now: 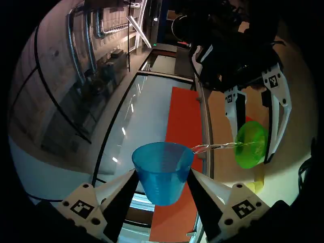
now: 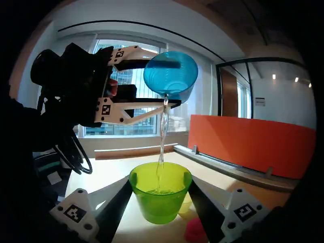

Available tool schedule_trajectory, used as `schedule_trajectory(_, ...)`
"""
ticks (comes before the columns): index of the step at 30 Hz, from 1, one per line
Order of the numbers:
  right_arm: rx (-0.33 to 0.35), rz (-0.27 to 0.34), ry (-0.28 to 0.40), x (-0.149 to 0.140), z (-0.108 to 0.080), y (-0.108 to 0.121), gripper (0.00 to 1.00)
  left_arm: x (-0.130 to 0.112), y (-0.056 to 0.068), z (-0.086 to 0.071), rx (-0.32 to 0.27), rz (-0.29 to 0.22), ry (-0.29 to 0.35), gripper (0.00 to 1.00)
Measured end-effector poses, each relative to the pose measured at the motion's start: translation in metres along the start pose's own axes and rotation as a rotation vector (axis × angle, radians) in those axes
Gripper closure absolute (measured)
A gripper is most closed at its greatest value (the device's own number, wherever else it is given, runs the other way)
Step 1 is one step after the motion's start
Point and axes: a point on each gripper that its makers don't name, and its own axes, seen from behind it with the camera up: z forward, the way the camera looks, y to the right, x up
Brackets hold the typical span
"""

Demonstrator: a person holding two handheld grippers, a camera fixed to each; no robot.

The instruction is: Pour water

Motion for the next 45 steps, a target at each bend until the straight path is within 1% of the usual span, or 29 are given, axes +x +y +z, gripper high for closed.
schedule_trajectory(11, 0.001, -0.002, 0.001, 0.001, 0.0, -0.001, 0.1, 0.004, 0.004, 0.0, -0.001, 0.045, 0.002, 0.2)
schedule_trajectory(15, 0.001, -0.005, -0.001, 0.0, 0.0, -0.001, 0.1, 0.004, 0.003, 0.001, 0.004, 0.067, -0.001, 0.2)
schedule_trajectory(23, -0.001, -0.004, -0.001, 0.0, 0.0, -0.001, 0.1, 0.005, 0.0, 0.002, 0.011, 0.092, 0.001, 0.19)
schedule_trajectory(27, -0.002, -0.008, 0.0, 0.001, 0.0, -0.002, 0.1, 0.006, -0.002, 0.002, 0.016, 0.114, 0.001, 0.19)
schedule_trajectory(39, -0.005, -0.012, 0.002, 0.004, 0.0, -0.001, 0.1, 0.01, -0.002, -0.002, 0.03, 0.155, 0.006, 0.19)
schedule_trajectory(45, -0.006, -0.012, 0.003, 0.003, 0.0, 0.0, 0.1, 0.011, -0.006, -0.002, 0.036, 0.191, 0.007, 0.19)
